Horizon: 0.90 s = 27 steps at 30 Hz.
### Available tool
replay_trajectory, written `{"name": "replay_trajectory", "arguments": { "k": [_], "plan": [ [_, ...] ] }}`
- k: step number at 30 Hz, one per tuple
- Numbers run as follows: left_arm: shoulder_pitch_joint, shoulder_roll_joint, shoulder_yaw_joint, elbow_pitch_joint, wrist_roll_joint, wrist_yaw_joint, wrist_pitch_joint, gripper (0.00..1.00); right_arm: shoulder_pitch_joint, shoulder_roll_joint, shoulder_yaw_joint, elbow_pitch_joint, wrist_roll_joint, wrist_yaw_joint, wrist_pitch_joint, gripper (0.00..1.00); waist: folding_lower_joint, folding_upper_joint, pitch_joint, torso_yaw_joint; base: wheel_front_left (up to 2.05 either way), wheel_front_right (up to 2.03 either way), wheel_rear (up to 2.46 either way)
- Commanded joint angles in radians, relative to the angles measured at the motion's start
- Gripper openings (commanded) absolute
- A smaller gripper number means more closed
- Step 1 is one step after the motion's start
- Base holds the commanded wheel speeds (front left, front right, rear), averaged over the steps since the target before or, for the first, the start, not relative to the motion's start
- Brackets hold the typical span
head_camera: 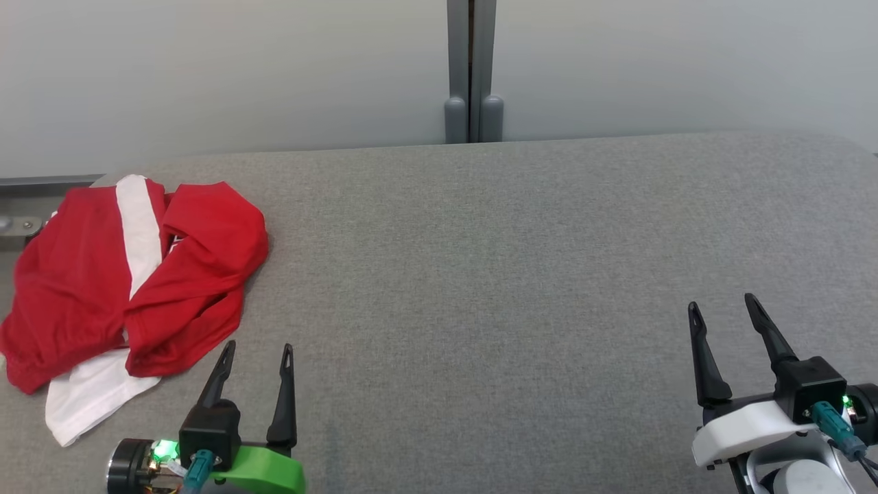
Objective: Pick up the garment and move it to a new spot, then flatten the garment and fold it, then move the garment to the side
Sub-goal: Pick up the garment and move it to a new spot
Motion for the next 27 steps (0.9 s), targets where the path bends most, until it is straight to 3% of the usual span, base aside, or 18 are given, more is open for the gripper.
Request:
{"name": "replay_trajectory", "arguments": {
  "k": [1,17,22,27],
  "plan": [
    [-0.003,0.008,-0.003,-0.001,0.027,0.006,-0.008,1.0,0.011,-0.004,-0.001,-0.002,-0.023,0.0,-0.008,1.0,0.0,0.0,-0.003,0.025,0.0,0.0,0.0],
    [0.051,0.024,0.013,0.021,0.062,-0.002,-0.018,1.0,0.007,0.011,0.076,0.026,-0.048,-0.001,-0.02,1.0,0.0,0.0,-0.023,0.357,0.0,0.0,0.0],
    [0.062,0.023,0.025,0.024,0.051,-0.012,-0.018,1.0,-0.005,0.013,0.099,0.036,-0.044,-0.001,-0.02,1.0,0.0,0.0,-0.011,0.379,0.0,0.0,0.0],
    [0.01,0.004,0.033,0.038,0.029,-0.031,-0.018,1.0,-0.026,0.0,0.11,0.028,-0.043,-0.001,-0.02,1.0,0.0,0.0,0.047,0.333,0.0,0.0,0.0]
  ]
}}
